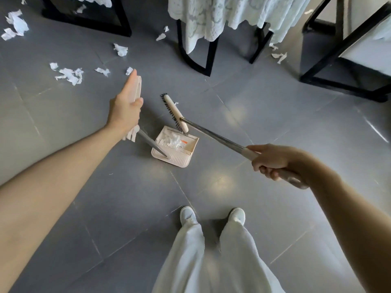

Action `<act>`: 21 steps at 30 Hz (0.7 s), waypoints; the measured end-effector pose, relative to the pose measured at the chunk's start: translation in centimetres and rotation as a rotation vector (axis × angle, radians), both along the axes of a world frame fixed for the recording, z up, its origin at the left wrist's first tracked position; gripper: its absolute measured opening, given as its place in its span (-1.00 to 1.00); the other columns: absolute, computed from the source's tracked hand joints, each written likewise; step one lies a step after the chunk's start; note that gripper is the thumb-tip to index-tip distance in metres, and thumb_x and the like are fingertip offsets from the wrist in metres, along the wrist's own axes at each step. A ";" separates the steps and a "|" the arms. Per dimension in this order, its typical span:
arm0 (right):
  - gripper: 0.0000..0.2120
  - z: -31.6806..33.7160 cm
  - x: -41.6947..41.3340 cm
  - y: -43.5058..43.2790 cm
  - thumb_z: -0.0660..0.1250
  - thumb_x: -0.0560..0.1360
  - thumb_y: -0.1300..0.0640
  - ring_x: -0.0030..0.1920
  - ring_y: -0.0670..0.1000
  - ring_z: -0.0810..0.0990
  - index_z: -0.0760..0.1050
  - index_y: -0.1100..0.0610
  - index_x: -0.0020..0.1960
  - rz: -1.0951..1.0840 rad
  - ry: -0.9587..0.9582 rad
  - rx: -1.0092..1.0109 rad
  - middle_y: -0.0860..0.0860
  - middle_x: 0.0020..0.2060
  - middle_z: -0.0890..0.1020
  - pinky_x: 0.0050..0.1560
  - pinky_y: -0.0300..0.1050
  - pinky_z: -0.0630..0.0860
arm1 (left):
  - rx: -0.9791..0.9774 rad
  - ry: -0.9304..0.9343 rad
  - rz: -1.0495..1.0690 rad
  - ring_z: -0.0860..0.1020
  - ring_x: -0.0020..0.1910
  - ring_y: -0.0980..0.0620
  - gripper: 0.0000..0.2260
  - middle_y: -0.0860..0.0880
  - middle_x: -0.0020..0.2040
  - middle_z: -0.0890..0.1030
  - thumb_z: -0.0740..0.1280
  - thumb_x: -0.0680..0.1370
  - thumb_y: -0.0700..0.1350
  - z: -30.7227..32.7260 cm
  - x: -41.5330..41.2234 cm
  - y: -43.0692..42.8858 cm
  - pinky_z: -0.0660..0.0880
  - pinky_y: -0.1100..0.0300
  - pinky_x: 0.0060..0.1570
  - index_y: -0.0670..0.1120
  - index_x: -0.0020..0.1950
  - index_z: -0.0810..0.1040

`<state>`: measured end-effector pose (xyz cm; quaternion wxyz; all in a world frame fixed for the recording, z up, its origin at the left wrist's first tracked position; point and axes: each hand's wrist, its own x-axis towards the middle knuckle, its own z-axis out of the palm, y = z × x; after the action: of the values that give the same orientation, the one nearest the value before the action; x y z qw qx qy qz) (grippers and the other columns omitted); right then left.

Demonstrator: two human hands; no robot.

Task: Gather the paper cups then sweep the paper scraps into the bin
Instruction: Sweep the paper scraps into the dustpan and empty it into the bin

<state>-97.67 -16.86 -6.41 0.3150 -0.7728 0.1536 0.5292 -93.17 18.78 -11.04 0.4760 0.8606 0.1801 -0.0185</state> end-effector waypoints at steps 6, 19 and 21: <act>-0.64 -2.1 4.7 4.7 0.18 0.42 0.36 -0.56 0.04 0.37 0.42 0.12 0.18 0.102 -0.269 -0.098 0.12 -0.49 0.45 -0.47 -0.15 0.35 | -0.061 -0.015 0.142 0.38 -0.53 0.17 -0.38 0.00 0.01 0.59 0.17 0.51 -0.21 0.1 -0.6 4.1 0.42 0.23 -0.34 0.35 0.46 0.21; -0.79 -7.3 11.0 13.9 0.18 0.38 0.34 -0.53 -0.06 0.49 0.38 0.17 -0.01 0.481 -0.199 -0.100 0.00 -0.53 0.51 -0.58 -0.33 0.31 | 0.017 0.015 0.169 0.39 -0.48 0.15 -0.37 0.40 0.12 0.53 0.16 0.50 -0.20 -0.1 5.4 7.1 0.42 0.20 -0.27 0.45 0.38 0.18; -0.76 -5.8 11.8 13.7 0.21 0.40 0.31 -0.46 -0.06 0.47 0.42 0.19 0.06 0.557 -0.099 -0.048 0.00 -0.44 0.52 -0.48 -0.30 0.36 | 0.010 0.014 0.203 0.37 -0.50 0.14 -0.37 0.40 0.07 0.52 0.17 0.53 -0.22 -0.1 6.6 8.0 0.42 0.21 -0.30 0.43 0.41 0.19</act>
<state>-85.83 -3.19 -12.16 0.1462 -0.8173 -0.0675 0.5533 -86.52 26.80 -11.09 0.4697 0.8402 0.2697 0.0248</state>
